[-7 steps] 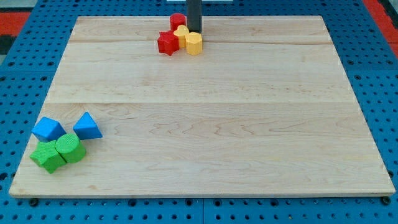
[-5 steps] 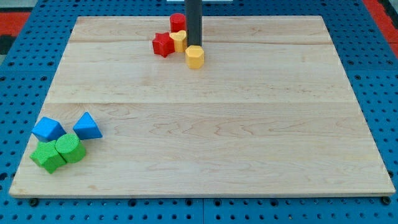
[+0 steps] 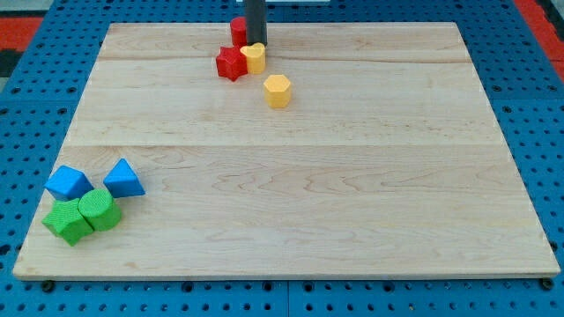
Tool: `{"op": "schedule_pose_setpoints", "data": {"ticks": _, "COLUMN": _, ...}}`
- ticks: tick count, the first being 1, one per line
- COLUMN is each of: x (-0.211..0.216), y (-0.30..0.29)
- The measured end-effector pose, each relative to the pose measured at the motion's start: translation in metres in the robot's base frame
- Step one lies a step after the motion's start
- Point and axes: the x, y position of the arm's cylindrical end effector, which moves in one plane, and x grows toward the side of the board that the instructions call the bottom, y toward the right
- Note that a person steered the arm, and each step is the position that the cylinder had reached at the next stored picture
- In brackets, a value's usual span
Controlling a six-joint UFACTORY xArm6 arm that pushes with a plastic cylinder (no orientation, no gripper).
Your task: Place the yellow heart close to the yellow hexagon
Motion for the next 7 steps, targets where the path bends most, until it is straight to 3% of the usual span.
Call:
{"op": "schedule_pose_setpoints", "data": {"ticks": 2, "x": 0.037, "y": 0.014}}
{"op": "schedule_pose_setpoints", "data": {"ticks": 6, "x": 0.053, "y": 0.024}}
{"op": "schedule_pose_setpoints", "data": {"ticks": 7, "x": 0.086, "y": 0.027}}
